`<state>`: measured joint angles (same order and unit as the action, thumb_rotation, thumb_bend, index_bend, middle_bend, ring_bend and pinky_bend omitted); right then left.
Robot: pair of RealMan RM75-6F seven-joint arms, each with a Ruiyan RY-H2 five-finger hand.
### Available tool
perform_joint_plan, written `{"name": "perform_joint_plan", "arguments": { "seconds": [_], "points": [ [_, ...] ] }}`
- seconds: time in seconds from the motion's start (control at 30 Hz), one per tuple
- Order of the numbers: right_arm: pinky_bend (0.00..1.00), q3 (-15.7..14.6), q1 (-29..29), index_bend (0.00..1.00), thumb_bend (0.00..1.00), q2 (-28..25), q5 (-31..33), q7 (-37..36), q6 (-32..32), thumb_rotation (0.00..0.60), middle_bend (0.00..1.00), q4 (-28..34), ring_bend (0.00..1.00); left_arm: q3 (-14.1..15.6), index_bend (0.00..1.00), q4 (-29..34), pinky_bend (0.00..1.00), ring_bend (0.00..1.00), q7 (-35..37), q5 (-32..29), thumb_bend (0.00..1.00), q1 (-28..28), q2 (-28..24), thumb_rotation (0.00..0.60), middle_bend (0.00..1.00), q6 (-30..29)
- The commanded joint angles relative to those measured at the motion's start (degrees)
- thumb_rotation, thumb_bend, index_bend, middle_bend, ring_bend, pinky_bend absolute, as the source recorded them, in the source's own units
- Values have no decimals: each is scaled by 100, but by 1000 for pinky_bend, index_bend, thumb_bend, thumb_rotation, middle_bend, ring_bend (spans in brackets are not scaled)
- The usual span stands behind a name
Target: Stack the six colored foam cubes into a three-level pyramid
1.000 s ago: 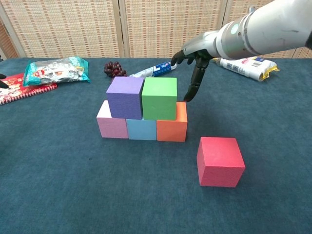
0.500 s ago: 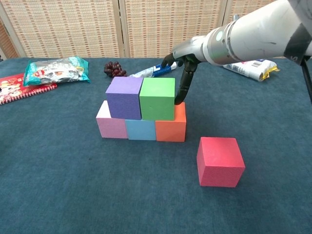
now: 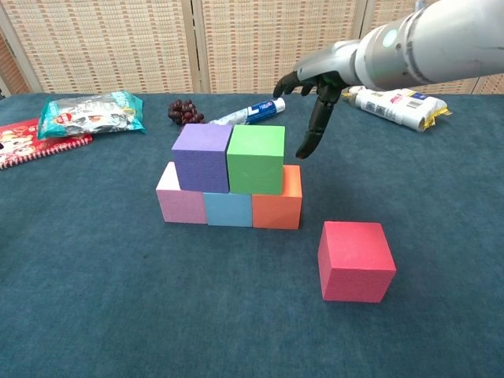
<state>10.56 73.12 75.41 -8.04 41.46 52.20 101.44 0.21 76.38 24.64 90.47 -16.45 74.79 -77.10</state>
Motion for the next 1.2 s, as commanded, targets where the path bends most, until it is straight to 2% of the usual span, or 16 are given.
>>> {"name": "perform_joint_plan", "arguments": {
  "seconds": [0.03,0.13,0.27,0.4,0.53,0.77,1.2],
  "points": [
    [0,-126,-487,0,111,-563,-844,-385,318,600,82,728,0,-2,215,10,167,0,-11,-3,306,4,-1,600,42,-8],
    [0,-286,-1011,26,112,-989,-1696,-785,587,600,117,1376,1,-9,215,37,168,0,-31,-14,305,5,-11,600,42,-13],
    [58,-714,-1697,108,112,-1392,-2800,-1186,727,600,189,1949,39,-33,214,100,167,0,-81,-39,305,-11,-22,600,41,1],
    [99,-1098,-2224,154,112,-1437,-3617,-1526,728,600,221,2097,66,-29,215,167,167,0,-131,-34,305,-30,-10,600,41,29],
    [109,-1392,-2609,192,112,-1224,-4212,-1726,707,600,237,1978,78,-18,214,216,167,0,-173,-17,305,-56,-4,600,41,65],
    [113,-1602,-2893,205,111,-661,-4505,-1573,724,600,237,1600,80,1,211,196,167,0,-129,-11,304,-46,10,600,41,55],
    [113,-1498,-3239,276,111,397,-4555,-1190,1098,600,278,828,114,38,205,59,166,0,78,-10,305,10,28,600,39,-3]
  ]
}}
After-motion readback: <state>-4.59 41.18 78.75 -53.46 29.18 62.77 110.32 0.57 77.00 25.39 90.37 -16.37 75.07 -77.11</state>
